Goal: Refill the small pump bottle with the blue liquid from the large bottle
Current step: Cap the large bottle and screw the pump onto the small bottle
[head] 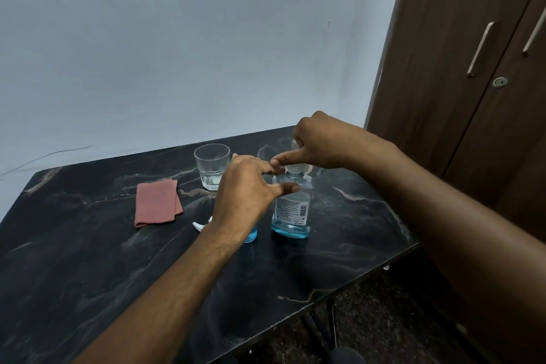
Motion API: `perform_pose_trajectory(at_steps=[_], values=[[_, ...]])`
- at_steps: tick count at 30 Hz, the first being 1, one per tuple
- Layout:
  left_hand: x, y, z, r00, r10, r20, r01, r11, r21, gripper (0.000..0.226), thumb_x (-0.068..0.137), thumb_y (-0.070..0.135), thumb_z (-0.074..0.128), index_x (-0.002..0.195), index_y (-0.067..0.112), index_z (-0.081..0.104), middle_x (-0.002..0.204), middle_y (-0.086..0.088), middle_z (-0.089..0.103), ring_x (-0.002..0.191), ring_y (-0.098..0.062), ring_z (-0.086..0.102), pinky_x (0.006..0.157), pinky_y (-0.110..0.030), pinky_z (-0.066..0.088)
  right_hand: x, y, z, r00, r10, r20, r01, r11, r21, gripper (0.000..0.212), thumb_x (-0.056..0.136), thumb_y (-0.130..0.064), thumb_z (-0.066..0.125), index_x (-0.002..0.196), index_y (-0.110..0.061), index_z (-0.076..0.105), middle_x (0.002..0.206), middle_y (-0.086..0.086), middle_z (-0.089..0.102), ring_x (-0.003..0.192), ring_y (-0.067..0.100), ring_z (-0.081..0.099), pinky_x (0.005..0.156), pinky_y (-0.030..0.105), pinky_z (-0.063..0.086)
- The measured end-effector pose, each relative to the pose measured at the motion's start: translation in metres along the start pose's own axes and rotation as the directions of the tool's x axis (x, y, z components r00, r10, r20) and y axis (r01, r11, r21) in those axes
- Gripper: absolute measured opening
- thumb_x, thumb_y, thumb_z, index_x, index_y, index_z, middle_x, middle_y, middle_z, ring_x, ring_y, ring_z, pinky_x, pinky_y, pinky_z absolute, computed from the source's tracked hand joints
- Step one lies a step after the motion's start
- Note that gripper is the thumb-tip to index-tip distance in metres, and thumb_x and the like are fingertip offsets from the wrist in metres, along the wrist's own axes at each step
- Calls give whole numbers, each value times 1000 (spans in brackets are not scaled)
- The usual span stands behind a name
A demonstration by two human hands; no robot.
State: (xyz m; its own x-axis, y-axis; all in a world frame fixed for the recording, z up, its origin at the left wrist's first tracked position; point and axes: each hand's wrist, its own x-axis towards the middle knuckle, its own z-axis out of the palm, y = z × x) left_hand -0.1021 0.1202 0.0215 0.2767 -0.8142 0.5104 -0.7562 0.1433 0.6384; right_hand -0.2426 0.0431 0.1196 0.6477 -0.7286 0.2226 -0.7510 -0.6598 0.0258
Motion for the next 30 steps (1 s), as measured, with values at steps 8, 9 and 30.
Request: perform_pose_trajectory(at_steps=[8, 9, 30], values=[[0, -2, -3, 999, -21, 28, 21, 999, -25, 56, 57, 59, 85, 104, 28, 80, 114, 5, 76, 113, -10, 65, 94, -29, 53, -22, 18, 10, 988, 75, -133, -58, 990, 128, 88, 70, -91, 25, 64, -10, 58, 64, 7, 61, 59, 21, 59, 62, 40, 54], [0, -3, -3, 999, -30, 34, 31, 999, -35, 56, 57, 58, 87, 105, 29, 79, 115, 5, 75, 113, -10, 64, 95, -32, 55, -28, 25, 14, 988, 81, -132, -45, 967, 252, 85, 68, -91, 33, 75, -12, 64, 71, 5, 65, 65, 19, 62, 63, 39, 54], [-20, -32, -39, 977, -56, -205, 5, 970, -245, 22, 89, 46, 72, 103, 30, 78, 98, 22, 75, 99, 5, 68, 90, -22, 54, -53, 57, 81, 953, 303, -18, -185, 627, 757, 45, 73, -14, 87, 115, -9, 72, 89, 0, 77, 67, -3, 68, 56, 13, 50]])
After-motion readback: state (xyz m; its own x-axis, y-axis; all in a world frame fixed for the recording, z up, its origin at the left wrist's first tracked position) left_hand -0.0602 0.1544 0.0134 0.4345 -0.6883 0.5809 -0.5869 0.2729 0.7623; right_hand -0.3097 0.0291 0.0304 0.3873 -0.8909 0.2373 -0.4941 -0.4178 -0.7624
